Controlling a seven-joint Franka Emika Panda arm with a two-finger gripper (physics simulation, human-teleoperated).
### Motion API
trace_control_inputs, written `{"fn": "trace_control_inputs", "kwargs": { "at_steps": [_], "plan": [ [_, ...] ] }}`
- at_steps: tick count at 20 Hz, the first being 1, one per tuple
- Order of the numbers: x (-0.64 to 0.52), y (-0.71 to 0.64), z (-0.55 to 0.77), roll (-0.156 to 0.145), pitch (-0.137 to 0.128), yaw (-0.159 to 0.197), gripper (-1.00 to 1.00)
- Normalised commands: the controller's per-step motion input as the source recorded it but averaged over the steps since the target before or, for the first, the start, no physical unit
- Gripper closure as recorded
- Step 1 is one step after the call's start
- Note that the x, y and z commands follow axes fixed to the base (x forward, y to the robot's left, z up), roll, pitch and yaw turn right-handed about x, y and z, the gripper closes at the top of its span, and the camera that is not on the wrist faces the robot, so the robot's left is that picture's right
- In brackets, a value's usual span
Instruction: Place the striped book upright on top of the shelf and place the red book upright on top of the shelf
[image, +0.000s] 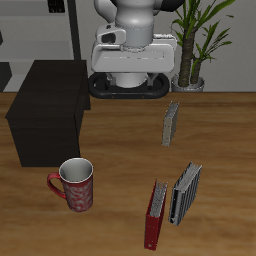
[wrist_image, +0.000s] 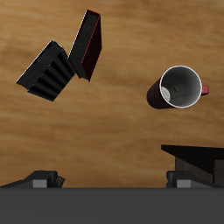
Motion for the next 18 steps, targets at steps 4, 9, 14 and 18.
{"fn": "trace_control_inputs", "kwargs": {
  "at_steps": [4,9,14,18],
  "plan": [
    [0.44,0.06,-0.04,0.008,0.005,-0.022,-1.0],
    [0.26,0.02,-0.03,-0.013,-0.003,-0.012,-1.0],
    [0.4,0.11,-0.08,-0.015,0.0,-0.033,-1.0],
    [0.22,0.09,-0.05,0.001,-0.012,-0.039,-1.0]
  ]
}}
